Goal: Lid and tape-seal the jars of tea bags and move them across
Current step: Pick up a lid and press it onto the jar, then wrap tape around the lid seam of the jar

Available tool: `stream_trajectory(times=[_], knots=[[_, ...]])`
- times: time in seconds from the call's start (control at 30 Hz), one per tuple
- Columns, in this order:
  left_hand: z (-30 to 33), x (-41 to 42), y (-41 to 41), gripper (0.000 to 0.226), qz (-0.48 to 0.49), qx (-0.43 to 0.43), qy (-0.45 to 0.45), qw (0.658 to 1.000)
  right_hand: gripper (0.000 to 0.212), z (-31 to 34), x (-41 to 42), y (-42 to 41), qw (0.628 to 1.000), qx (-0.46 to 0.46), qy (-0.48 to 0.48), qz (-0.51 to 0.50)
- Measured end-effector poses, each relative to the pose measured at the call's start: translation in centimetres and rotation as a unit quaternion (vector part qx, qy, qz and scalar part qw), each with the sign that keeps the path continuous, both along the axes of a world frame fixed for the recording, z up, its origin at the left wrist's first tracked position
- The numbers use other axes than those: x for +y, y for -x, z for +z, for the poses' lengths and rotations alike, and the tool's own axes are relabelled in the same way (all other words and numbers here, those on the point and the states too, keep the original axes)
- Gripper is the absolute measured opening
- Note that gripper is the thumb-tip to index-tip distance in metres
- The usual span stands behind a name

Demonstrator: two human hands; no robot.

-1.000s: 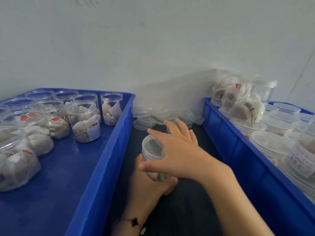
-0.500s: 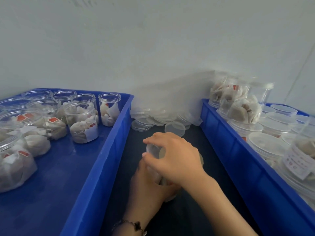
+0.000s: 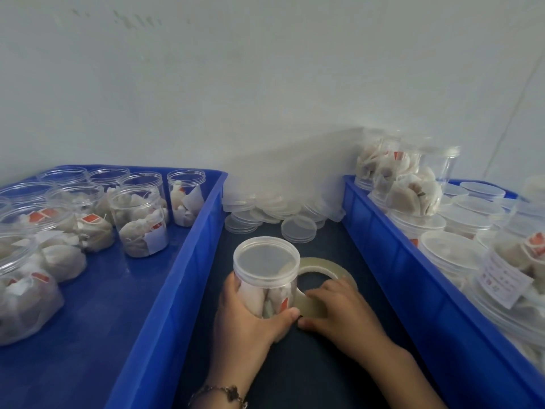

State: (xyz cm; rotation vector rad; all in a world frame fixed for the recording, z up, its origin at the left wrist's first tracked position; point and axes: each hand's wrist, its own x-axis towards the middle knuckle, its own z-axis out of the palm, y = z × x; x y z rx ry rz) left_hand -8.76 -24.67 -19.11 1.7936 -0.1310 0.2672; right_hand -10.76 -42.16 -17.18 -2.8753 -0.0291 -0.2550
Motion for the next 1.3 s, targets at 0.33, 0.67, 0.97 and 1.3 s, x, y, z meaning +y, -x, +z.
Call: stream_trajectory(times=[0.33,0.67,0.97,1.3], knots=[[0.5,0.0,-0.3,0.108,0.142,0.004,-0.066,0.988,0.018,3.5,-1.5,3.0,0.962,-0.022,-0.239,-0.129],[3.1,-1.3,3.3,0.025,0.019,-0.091,0.115,0.989,0.015,3.7,-0.3,3.2,0.983,-0.077,-0.113,-0.124],[2.5,-1.5,3.1,0.022,-0.083,-0.032,0.102,0.991,0.014,3.9,1.1,3.4,0.995,-0.041,-0.041,-0.083],[2.0,-2.2,2.6,0.014,-0.078,0.053,0.132,0.987,0.014,3.7,1.1,3.4,0.996,-0.032,-0.029,-0.081]])
